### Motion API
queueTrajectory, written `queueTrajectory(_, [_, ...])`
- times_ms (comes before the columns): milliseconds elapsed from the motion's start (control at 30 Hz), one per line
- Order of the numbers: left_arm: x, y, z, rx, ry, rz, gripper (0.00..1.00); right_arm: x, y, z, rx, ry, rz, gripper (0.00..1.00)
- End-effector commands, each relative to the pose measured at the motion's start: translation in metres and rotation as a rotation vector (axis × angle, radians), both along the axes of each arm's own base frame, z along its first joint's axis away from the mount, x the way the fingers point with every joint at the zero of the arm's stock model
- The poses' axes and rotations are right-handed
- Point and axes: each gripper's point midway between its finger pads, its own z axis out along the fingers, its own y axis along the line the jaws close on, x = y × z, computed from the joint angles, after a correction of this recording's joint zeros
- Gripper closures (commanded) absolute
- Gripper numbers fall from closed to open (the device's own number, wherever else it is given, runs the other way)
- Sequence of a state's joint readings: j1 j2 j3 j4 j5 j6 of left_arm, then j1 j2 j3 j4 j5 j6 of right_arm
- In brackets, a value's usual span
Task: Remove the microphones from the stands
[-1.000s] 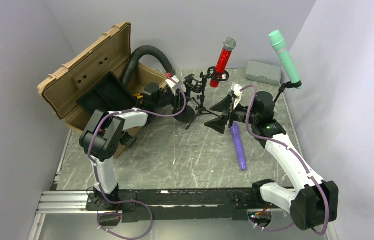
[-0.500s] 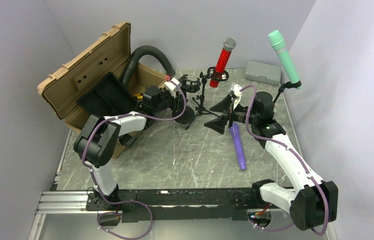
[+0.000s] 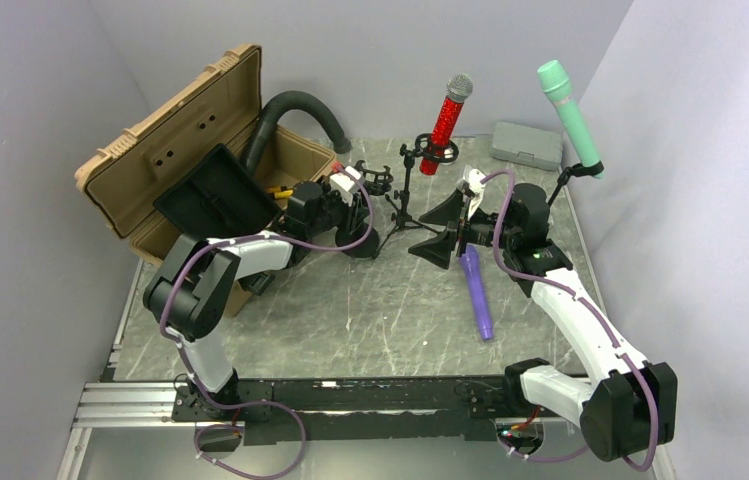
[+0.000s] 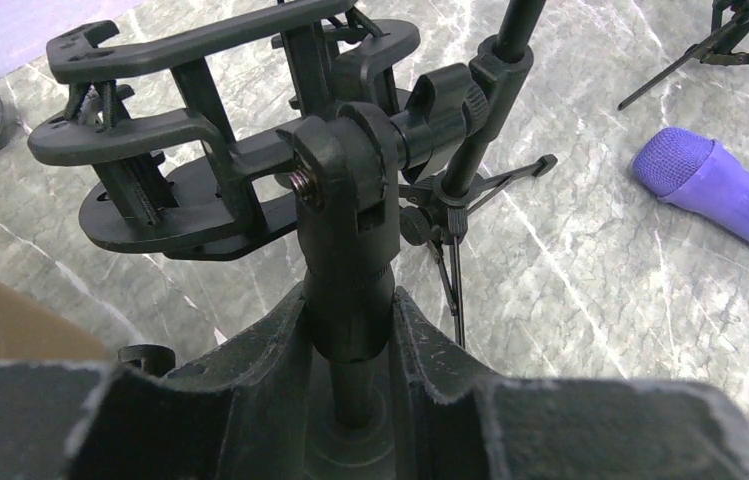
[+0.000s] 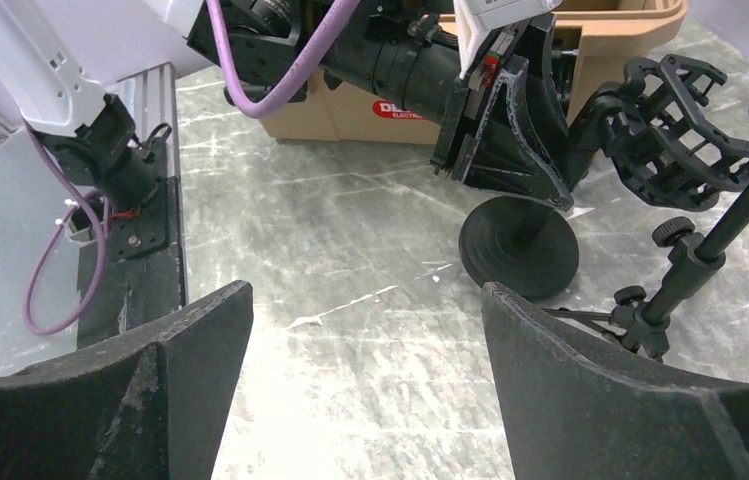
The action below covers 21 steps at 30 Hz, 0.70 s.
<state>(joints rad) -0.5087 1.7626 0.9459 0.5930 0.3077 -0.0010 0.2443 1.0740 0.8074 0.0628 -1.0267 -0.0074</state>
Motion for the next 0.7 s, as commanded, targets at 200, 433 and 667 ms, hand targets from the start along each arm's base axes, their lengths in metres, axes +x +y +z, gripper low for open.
queueTrajectory(200, [0.032,0.015,0.039,-0.046,-0.169,0.102,1.0,-0.002,-0.001,0.015,0.023,-0.081,0.013,0.13])
queueTrajectory(433, [0.04,0.014,0.033,-0.023,-0.186,0.1,0.98,-0.001,-0.003,0.015,0.024,-0.083,0.005,0.13])
queueTrajectory(667, [0.037,0.015,0.03,-0.017,-0.161,0.101,0.75,0.0,-0.004,0.014,0.024,-0.083,0.002,0.13])
